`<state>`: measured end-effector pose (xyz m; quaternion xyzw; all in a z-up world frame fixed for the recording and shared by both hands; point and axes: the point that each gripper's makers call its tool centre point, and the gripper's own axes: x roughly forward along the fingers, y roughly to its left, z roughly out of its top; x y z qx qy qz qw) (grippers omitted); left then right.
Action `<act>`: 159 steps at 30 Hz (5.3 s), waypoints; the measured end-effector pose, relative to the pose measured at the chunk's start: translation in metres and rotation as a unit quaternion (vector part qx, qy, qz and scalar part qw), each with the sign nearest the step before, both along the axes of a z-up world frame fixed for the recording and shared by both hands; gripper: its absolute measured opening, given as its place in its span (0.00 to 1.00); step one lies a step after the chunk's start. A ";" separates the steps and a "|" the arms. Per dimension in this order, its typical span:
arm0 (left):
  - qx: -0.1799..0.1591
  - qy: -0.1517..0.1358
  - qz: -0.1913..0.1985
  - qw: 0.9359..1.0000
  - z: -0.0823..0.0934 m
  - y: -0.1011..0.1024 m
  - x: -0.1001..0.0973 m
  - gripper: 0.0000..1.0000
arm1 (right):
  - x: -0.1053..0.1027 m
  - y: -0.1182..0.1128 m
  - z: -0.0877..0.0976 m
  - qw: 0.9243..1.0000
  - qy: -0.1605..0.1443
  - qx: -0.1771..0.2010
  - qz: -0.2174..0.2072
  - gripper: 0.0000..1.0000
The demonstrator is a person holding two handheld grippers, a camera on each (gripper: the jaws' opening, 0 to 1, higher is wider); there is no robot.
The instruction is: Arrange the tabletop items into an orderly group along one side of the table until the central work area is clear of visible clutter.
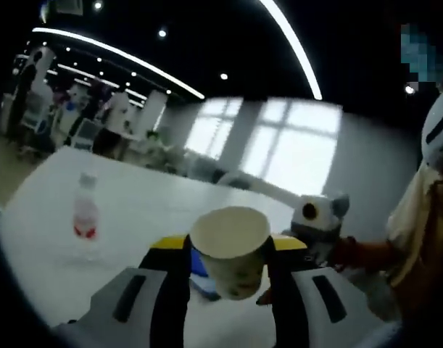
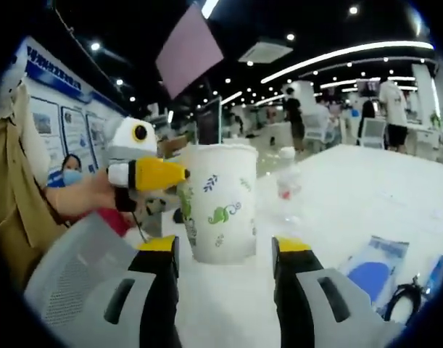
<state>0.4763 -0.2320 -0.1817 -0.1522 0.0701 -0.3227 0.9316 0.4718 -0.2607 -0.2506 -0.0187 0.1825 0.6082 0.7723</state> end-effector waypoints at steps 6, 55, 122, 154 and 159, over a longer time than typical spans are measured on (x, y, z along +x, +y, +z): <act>0.048 -0.024 0.027 0.998 0.005 0.010 0.014 0.39 | 0.010 -0.015 -0.006 1.000 0.003 -0.023 -0.021 0.75; 0.176 -0.012 0.045 0.983 -0.075 0.030 0.148 0.40 | 0.057 -0.078 -0.073 0.979 0.075 -0.136 -0.134 0.98; 0.204 -0.004 0.099 0.974 -0.120 0.029 0.169 0.72 | 0.074 -0.099 -0.086 0.957 0.126 -0.141 -0.219 0.90; 0.227 0.018 0.015 0.974 -0.094 0.000 0.110 0.99 | 0.072 -0.121 -0.114 0.915 0.219 -0.150 -0.304 0.75; 0.231 0.011 0.014 0.973 -0.086 -0.001 0.103 0.99 | 0.074 -0.126 -0.121 0.907 0.223 -0.150 -0.323 0.70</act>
